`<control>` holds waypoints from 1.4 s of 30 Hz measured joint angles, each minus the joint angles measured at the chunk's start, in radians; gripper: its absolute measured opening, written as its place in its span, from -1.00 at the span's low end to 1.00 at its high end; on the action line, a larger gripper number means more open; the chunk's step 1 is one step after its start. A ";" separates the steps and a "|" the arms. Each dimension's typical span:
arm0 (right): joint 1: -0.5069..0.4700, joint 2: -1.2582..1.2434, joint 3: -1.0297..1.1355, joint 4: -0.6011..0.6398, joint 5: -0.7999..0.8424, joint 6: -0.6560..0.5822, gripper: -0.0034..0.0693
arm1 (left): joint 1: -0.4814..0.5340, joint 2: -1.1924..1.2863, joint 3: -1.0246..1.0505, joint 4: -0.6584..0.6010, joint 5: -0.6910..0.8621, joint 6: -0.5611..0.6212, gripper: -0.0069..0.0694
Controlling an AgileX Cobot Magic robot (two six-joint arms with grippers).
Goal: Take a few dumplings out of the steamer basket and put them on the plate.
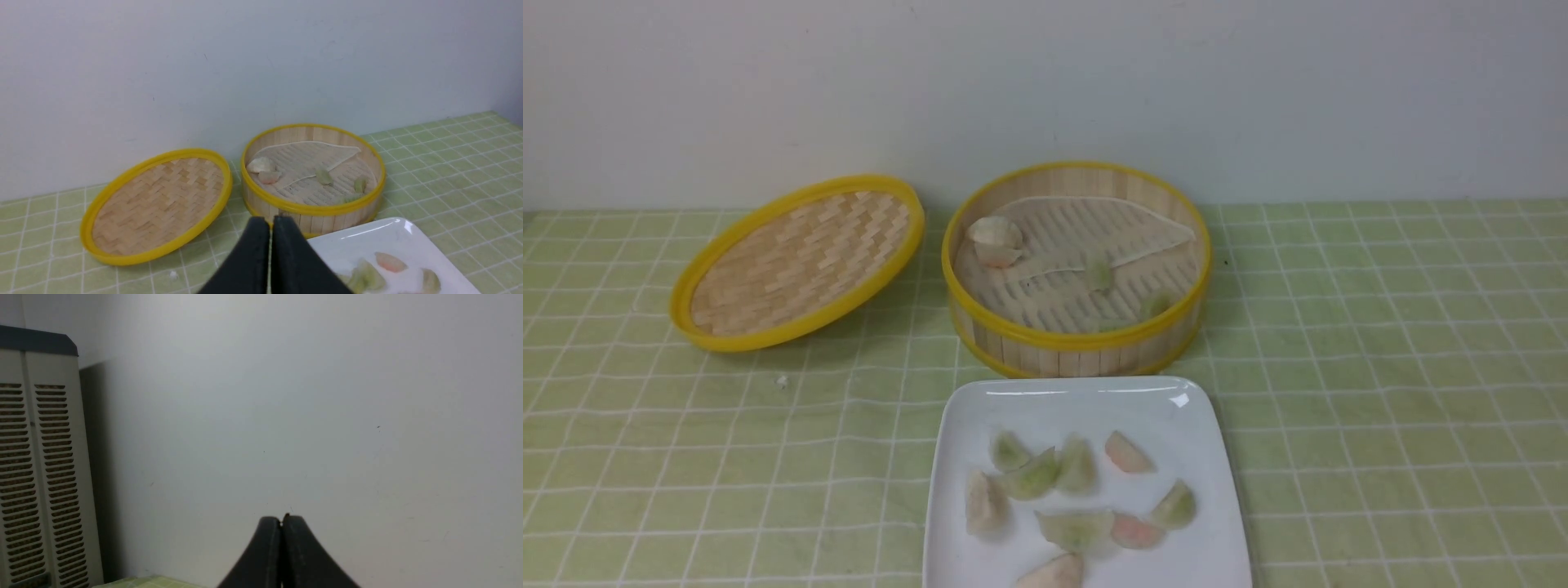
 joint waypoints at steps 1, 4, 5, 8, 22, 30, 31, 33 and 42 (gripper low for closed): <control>0.000 0.000 0.000 0.000 0.000 0.000 -0.95 | 0.000 0.000 0.004 0.010 -0.005 0.000 -0.83; 0.000 0.000 0.000 -0.002 0.000 0.000 -0.95 | 0.000 -0.001 0.037 0.045 -0.040 0.010 -0.83; 0.000 0.000 0.000 -0.002 0.000 0.000 -0.95 | 0.003 -0.006 0.060 0.060 -0.064 0.011 -0.83; 0.000 0.000 0.000 -0.003 0.000 0.000 -0.95 | 0.031 -0.026 0.146 0.098 -0.140 0.017 -0.83; 0.000 0.000 0.000 -0.003 0.000 0.000 -0.95 | 0.287 -0.265 0.844 0.094 -0.547 0.063 -0.83; 0.000 0.000 0.000 -0.003 0.000 0.000 -0.95 | 0.226 -0.297 0.876 0.082 -0.515 0.063 -0.83; 0.000 0.000 0.000 -0.003 0.000 0.000 -0.95 | 0.221 -0.297 0.876 0.082 -0.506 0.063 -0.83; 0.000 0.000 0.000 -0.003 0.000 0.000 -0.95 | 0.218 -0.297 0.876 0.082 -0.472 0.063 -0.83; 0.000 0.000 0.000 -0.003 0.000 0.000 -0.95 | 0.218 -0.297 0.877 0.082 -0.453 0.063 -0.83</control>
